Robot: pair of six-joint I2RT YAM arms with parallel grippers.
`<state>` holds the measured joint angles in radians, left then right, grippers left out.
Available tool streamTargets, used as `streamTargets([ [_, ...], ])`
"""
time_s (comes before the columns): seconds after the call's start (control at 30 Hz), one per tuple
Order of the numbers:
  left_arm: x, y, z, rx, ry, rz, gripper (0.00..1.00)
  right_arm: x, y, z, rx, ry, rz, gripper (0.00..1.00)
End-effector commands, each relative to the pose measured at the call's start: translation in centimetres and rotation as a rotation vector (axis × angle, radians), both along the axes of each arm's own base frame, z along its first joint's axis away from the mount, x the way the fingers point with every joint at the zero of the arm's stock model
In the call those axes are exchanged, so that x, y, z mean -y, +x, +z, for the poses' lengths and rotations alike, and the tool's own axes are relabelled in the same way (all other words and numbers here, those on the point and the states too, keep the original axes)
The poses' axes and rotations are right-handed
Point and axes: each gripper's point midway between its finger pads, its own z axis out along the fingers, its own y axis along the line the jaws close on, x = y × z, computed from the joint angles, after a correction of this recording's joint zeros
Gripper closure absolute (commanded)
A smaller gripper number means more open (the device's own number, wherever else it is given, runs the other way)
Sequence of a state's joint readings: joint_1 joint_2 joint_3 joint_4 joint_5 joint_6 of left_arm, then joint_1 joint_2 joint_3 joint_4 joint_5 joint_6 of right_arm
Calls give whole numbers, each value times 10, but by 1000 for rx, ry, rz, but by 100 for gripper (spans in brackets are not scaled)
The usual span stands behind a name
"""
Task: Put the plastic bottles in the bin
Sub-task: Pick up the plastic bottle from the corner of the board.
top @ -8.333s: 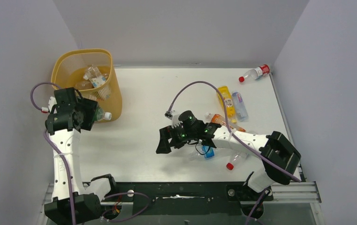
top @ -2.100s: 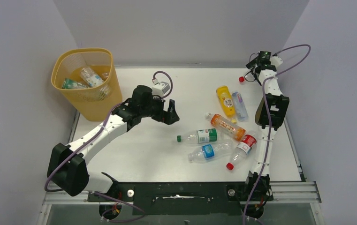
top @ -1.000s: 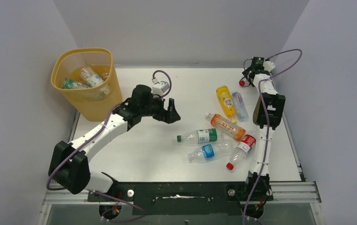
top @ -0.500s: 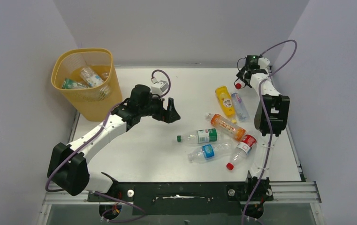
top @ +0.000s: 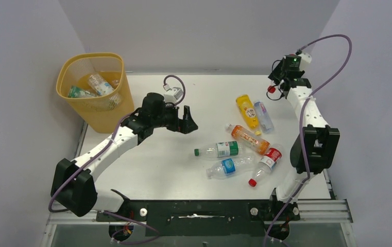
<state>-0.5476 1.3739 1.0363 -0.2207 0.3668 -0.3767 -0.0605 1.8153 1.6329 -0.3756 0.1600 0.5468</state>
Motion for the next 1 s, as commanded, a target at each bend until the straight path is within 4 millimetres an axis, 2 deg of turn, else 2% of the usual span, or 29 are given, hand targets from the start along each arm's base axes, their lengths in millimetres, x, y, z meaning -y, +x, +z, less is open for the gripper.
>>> streamTargets([
  [0.0, 2, 7, 34, 70, -93, 33, 2, -44, -31, 33, 58, -53, 114, 53],
  [0.2, -3, 6, 33, 12, -189, 58, 2, -103, -84, 29, 63, -43, 257, 52],
  [0.37, -1, 2, 41, -15, -267, 45, 2, -167, -139, 15, 57, -70, 427, 52],
  [0.5, 4, -1, 49, -43, -326, 37, 2, -200, -180, 10, 89, -43, 513, 52],
  [0.67, 5, -4, 55, -63, -370, 40, 2, -219, -212, 11, 119, -53, 552, 51],
  [0.97, 2, -12, 47, -116, -403, 67, 2, -244, -235, -1, 117, -58, 616, 51],
])
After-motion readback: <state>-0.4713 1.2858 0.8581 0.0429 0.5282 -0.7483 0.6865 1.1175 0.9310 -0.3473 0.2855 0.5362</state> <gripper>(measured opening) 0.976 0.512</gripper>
